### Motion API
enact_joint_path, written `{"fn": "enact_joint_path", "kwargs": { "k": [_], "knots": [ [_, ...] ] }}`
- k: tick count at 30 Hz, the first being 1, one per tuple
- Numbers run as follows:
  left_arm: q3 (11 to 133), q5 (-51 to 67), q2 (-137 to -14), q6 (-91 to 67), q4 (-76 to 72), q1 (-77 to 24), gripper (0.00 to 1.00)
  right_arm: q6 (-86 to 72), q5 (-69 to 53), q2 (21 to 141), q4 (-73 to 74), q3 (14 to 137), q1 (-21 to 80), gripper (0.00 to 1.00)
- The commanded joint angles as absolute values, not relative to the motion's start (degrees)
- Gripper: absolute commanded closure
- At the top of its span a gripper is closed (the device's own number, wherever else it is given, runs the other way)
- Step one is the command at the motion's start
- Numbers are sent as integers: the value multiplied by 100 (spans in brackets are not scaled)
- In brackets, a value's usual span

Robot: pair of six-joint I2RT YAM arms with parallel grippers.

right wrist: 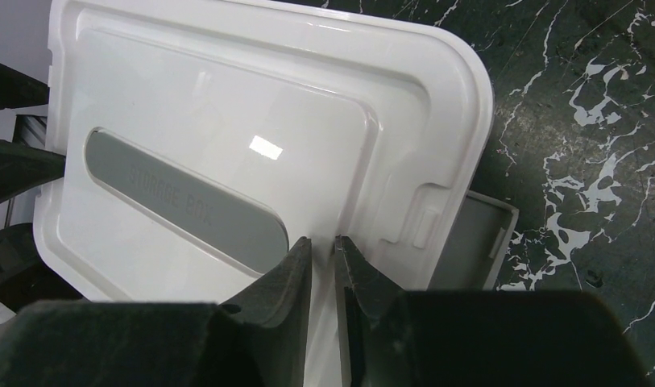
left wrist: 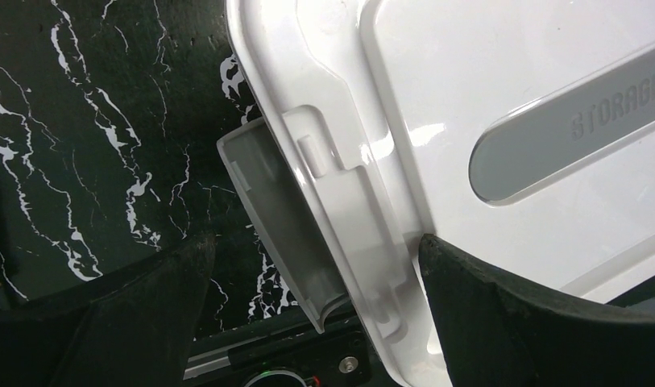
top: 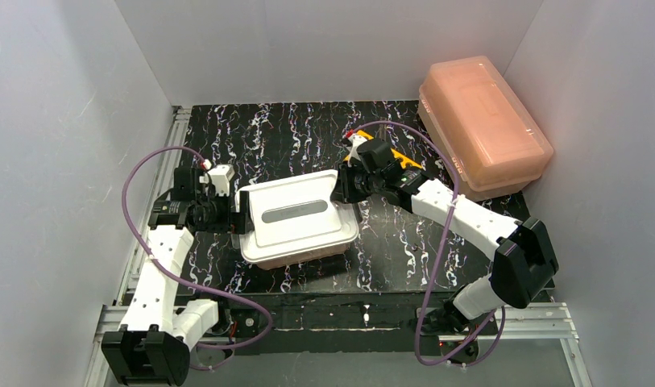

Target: Organize the chemistry lab equipment

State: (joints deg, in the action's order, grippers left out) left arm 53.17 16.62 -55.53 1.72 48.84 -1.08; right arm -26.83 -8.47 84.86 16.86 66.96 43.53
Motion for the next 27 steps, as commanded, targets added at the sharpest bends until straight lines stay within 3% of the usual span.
{"fn": "enact_joint_path", "kwargs": {
  "k": [1, 5, 14, 27],
  "knots": [
    [5082, 2292, -5751, 354, 4815, -25, 2, -2677, -769, 8395, 1686, 6676, 4368, 76],
    [5186, 2813, -6114, 539, 4849, 187, 3, -2681, -718, 8340, 1732, 6706, 4367, 76],
    [5654, 3006, -6675, 273, 4625, 255, 43, -2798, -554, 8138, 1708, 6587, 4368, 76],
    [6081, 2404, -7112, 123, 4155, 248, 57, -2921, -563, 8027, 1670, 6451, 4368, 77]
  ]
}}
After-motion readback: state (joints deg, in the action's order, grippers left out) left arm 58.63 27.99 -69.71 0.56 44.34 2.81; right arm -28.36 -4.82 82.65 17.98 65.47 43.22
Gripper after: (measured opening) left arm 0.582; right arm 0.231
